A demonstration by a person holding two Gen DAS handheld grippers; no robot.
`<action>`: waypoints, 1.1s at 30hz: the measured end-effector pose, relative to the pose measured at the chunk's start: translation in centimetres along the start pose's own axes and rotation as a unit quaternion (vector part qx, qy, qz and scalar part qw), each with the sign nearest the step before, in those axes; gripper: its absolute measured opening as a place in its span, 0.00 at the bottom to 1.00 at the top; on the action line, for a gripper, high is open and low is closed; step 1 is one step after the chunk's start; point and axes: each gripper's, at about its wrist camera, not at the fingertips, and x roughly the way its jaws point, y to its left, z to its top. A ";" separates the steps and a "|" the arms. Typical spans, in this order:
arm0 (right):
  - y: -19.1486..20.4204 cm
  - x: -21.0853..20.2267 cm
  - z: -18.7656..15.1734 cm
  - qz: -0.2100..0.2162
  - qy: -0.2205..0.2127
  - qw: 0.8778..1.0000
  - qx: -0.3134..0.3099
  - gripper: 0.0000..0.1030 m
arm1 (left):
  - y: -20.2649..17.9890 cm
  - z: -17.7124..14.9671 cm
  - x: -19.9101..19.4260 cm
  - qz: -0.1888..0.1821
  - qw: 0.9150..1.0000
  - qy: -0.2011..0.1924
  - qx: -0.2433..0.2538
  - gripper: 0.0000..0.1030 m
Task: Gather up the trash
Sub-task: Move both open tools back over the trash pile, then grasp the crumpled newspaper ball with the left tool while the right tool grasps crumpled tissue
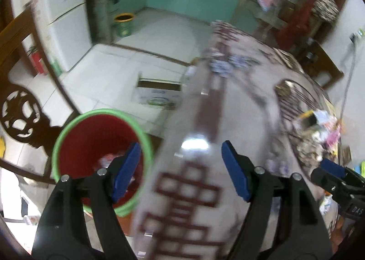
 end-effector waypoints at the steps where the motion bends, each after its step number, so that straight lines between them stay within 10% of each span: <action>1: -1.6 -0.7 -0.4 -0.006 -0.004 1.000 0.002 0.79 | -1.4 -0.3 0.1 -0.004 1.000 0.000 0.005 0.70; 19: -29.3 -2.4 -2.9 -0.184 0.034 0.981 0.053 0.86 | -22.9 -6.5 1.7 -0.038 0.996 0.045 0.071 0.71; 29: -31.7 -1.7 -3.2 -0.119 0.033 0.991 0.052 0.15 | -28.4 -5.8 4.0 -0.032 0.992 0.055 0.111 0.74; 33: -31.1 -5.5 -2.7 -0.083 -0.016 0.995 0.060 0.12 | -29.7 -4.5 5.8 -0.047 0.991 0.054 0.112 0.74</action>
